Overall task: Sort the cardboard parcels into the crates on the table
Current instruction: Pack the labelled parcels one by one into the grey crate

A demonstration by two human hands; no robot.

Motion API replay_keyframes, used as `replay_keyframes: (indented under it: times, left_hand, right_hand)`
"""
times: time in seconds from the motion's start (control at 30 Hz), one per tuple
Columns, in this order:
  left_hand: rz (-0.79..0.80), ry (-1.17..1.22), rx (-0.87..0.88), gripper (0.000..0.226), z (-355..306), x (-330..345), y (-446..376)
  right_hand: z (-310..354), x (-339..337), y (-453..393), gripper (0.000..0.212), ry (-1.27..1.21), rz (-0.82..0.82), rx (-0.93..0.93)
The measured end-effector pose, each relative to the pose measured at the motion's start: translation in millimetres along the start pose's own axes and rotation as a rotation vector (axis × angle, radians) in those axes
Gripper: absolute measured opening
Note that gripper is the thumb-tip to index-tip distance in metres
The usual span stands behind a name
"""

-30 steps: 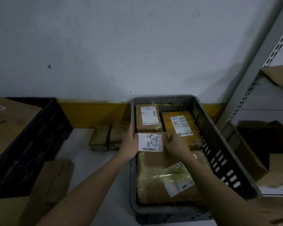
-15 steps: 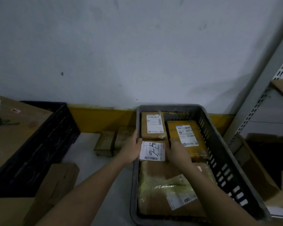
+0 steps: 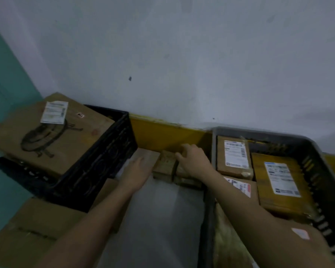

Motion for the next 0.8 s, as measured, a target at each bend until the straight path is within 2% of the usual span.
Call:
replay_keyframes:
  times: [0.1, 0.2, 0.33, 0.53, 0.67, 0.8]
  left_hand:
    - [0.126, -0.054, 0.001, 0.064, 21.3, 22.5, -20.9]
    - [0.233, -0.116, 0.052, 0.072, 26.9, 47.4, -46.9]
    - [0.292, -0.164, 0.082, 0.075, 24.1, 85.7, -83.9]
    - [0.432, -0.170, 0.037, 0.111, 32.9, 149.8, -122.8]
    - [0.442, -0.125, -0.017, 0.126, 40.0, 168.9, -123.6]
    - [0.429, -0.142, -0.028, 0.130, 43.9, 171.7, -117.2]
  right_hand:
    - [-7.1, 51.9, -15.5, 0.046, 0.109, 0.117, 0.056]
    - [-22.8, 89.9, -33.6, 0.053, 0.240, 0.224, 0.138]
    - [-47.0, 120.5, -61.6, 0.057, 0.296, 0.232, 0.257]
    - [-74.4, 143.4, -79.1, 0.059, 0.383, 0.149, 0.350]
    - [-84.2, 155.4, -71.8, 0.058, 0.378, 0.196, 0.383]
    - [-80.8, 157.3, -66.6, 0.057, 0.357, 0.199, 0.408]
Point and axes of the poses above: each hand's wrist, its own y-axis away from the middle knuckle, its own x-axis out of the palm, z = x × y, the point moved 2 cm from there along -y, towards the middle knuckle, and after that the axes turned 12 degrees about -z, right-handed, at the moved point
